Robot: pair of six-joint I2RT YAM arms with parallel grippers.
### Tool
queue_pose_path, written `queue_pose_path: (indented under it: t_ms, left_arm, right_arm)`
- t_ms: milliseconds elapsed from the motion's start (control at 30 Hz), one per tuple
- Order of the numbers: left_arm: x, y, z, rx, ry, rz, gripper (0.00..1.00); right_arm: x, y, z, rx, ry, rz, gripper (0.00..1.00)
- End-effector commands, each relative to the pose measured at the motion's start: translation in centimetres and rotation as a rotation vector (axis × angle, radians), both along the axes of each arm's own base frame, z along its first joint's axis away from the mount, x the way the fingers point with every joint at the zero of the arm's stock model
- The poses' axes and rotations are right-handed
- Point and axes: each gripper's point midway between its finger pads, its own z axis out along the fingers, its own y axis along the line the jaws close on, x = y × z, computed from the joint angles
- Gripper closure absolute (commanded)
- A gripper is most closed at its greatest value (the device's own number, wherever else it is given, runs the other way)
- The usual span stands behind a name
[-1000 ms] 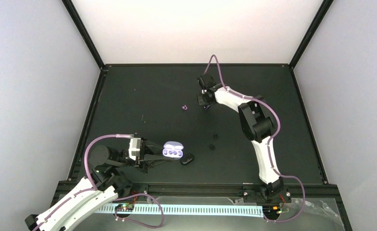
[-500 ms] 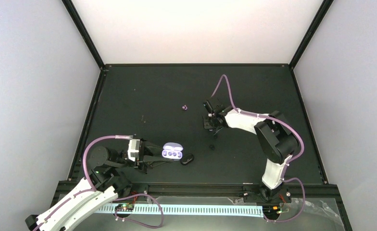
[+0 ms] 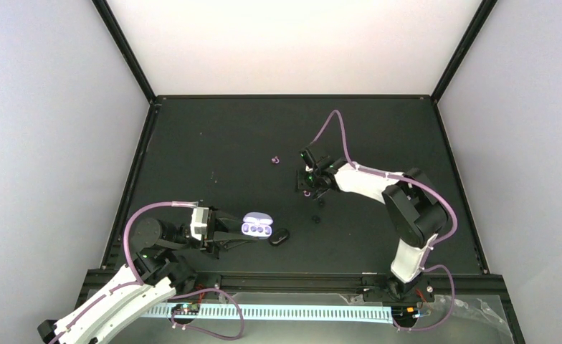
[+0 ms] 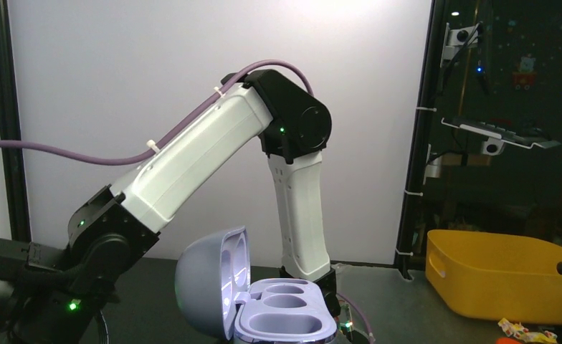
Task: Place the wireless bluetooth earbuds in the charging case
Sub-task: Move the earbud to the center of the board.
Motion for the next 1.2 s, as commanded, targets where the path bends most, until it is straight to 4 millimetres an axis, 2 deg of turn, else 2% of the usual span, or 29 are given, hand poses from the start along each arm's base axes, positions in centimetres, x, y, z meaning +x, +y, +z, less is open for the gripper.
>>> queue_pose_path:
  t_ms: [0, 133, 233, 367, 467, 733, 900, 1033, 1167]
  left_arm:
    - [-0.4, 0.1, 0.6, -0.020, -0.015, -0.011, 0.98]
    - [-0.2, 0.0, 0.5, -0.017, -0.013, -0.008, 0.98]
    - [-0.1, -0.1, 0.4, -0.013, -0.011, -0.007, 0.98]
    - [0.0, -0.2, 0.4, -0.009, -0.009, -0.006, 0.99]
    - [0.1, -0.3, 0.3, -0.004, -0.005, -0.008, 0.98]
    - [0.1, -0.3, 0.2, 0.000, -0.002, -0.008, 0.98]
    - [0.1, -0.3, 0.2, 0.000, 0.000, -0.005, 0.99]
    - [0.1, -0.3, 0.2, -0.001, 0.000, -0.006, 0.98]
    - [0.1, -0.4, 0.2, 0.001, 0.000, -0.009, 0.98]
  right_arm:
    - [0.6, 0.2, 3.0, -0.009, -0.084, 0.058, 0.58]
    - [0.5, -1.3, 3.6, -0.086, -0.145, 0.092, 0.57]
    - [-0.3, -1.3, 3.3, -0.081, -0.155, 0.146, 0.60]
    - [-1.6, 0.0, 2.6, -0.082, -0.177, 0.272, 0.67]
    - [-1.8, 1.0, 2.1, -0.089, -0.183, 0.330, 0.68]
    - [-0.8, 2.1, 0.2, -0.095, -0.123, 0.300, 0.69]
    - [-0.6, 1.4, 0.0, -0.115, -0.109, 0.245, 0.69]
    - [-1.2, 0.6, 0.3, -0.118, -0.118, 0.231, 0.69]
    - [-1.2, 0.2, 1.9, -0.082, -0.186, 0.217, 0.64]
